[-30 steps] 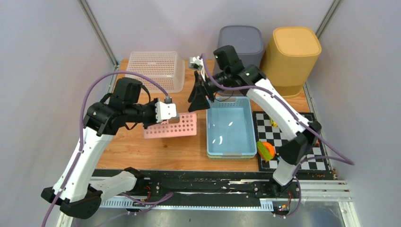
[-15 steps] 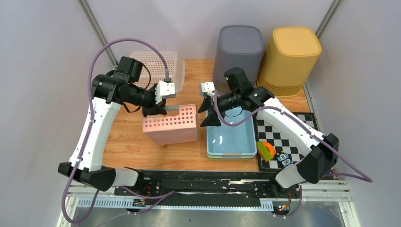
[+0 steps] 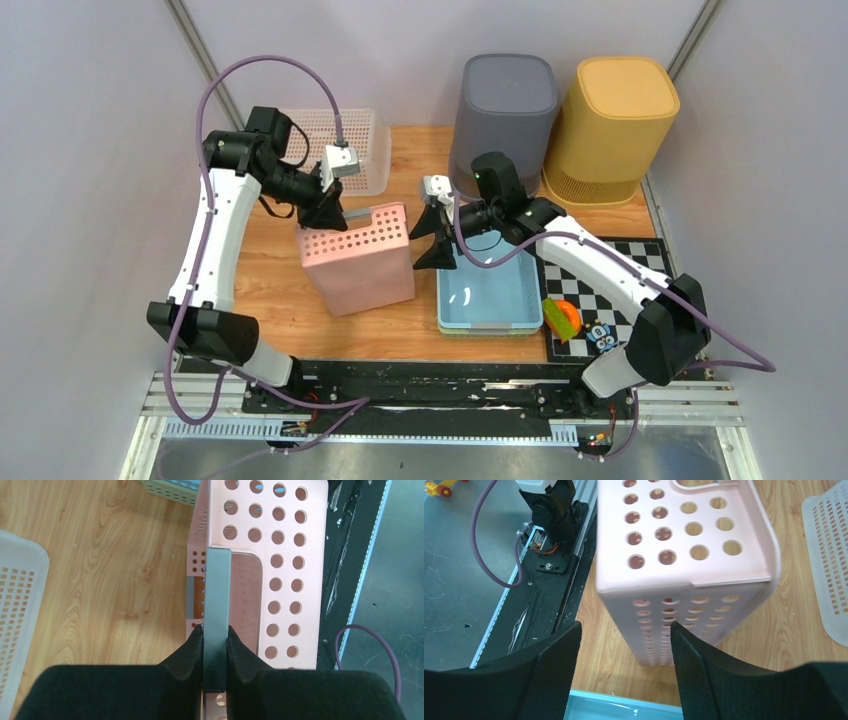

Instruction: Turn the large container upside down

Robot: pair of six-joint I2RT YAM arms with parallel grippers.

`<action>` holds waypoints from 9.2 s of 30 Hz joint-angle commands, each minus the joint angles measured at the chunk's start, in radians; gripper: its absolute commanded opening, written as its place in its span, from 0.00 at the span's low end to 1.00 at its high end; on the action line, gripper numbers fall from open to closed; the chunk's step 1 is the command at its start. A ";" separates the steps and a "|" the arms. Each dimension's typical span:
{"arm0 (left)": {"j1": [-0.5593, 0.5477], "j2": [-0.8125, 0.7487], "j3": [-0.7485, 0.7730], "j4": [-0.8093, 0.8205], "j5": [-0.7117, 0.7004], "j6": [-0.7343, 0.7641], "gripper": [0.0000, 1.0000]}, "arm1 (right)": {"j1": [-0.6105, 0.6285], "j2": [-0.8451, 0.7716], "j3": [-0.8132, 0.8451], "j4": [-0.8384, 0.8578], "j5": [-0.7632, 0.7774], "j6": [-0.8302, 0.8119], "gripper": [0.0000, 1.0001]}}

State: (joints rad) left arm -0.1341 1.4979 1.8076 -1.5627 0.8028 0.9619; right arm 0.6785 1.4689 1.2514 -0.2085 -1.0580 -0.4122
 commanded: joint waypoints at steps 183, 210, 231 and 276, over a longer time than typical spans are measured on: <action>0.254 -0.362 -1.046 0.958 -0.413 -0.128 1.00 | -0.007 0.650 0.614 -0.272 0.610 0.293 0.75; 0.241 -0.285 -1.034 1.090 -0.591 -0.299 1.00 | 0.001 0.670 0.564 -0.403 0.433 0.298 0.74; 0.240 -0.207 -0.970 1.167 -0.864 -0.457 1.00 | 0.168 0.716 0.586 -0.388 0.346 0.371 0.74; -0.339 -0.321 -0.819 0.908 -0.966 -0.586 1.00 | -0.120 0.044 0.151 -0.362 0.262 0.168 0.77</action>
State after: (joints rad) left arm -0.3859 1.1362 1.0164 -0.6041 -0.1154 0.3428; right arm 0.6285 1.5818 1.4872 -0.5465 -0.7403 -0.1711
